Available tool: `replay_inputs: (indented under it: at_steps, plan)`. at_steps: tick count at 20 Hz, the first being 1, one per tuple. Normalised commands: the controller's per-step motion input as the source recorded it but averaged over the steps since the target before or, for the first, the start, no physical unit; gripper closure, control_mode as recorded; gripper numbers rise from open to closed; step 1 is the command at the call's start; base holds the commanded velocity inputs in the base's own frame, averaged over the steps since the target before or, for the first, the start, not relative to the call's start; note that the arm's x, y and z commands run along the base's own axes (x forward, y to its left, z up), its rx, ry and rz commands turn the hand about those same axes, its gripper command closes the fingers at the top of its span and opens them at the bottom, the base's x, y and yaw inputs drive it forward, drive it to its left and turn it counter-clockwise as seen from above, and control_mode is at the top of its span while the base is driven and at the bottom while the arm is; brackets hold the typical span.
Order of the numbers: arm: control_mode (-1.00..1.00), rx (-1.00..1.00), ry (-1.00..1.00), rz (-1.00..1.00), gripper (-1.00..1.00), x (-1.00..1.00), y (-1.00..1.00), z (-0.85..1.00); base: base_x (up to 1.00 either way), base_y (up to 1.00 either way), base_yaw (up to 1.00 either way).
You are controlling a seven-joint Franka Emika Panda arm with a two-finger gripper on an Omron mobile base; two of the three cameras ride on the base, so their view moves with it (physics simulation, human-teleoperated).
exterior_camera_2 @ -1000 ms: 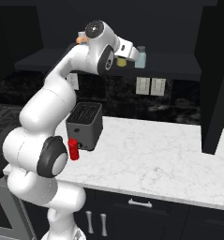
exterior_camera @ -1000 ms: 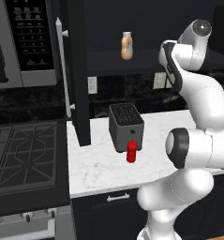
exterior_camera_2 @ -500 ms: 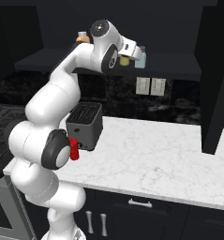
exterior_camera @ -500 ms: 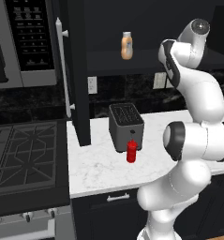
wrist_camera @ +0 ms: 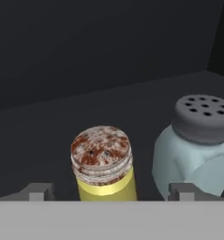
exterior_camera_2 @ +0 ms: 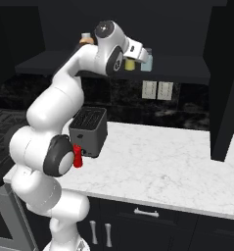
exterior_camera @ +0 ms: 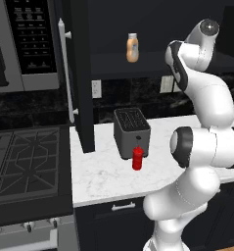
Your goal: Put the shaker and condiment bottle from the counter next to their counterparts in the cabinet.
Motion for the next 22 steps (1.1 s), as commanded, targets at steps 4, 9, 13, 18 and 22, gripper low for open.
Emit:
replay_inputs:
  at_steps: [4,9,13,18,22]
  plan:
    - [-1.0,0.07,-0.04,0.0,-1.0,-0.83,0.09,0.11,0.0,0.0,0.0]
    - [-1.0,0.01,-0.16,0.0,-1.0,-1.0,0.46,-0.21,0.0,0.0,0.0]
    - [-1.0,0.0,-0.31,0.02,-1.0,-1.0,0.34,-0.5,0.0,0.0,0.0]
    - [-1.0,0.0,-0.31,0.17,-1.0,-1.0,-0.24,-0.85,0.0,0.0,0.0]
    - [-1.0,0.0,-0.18,0.26,-1.0,-1.0,-0.52,-0.81,0.0,0.0,0.0]
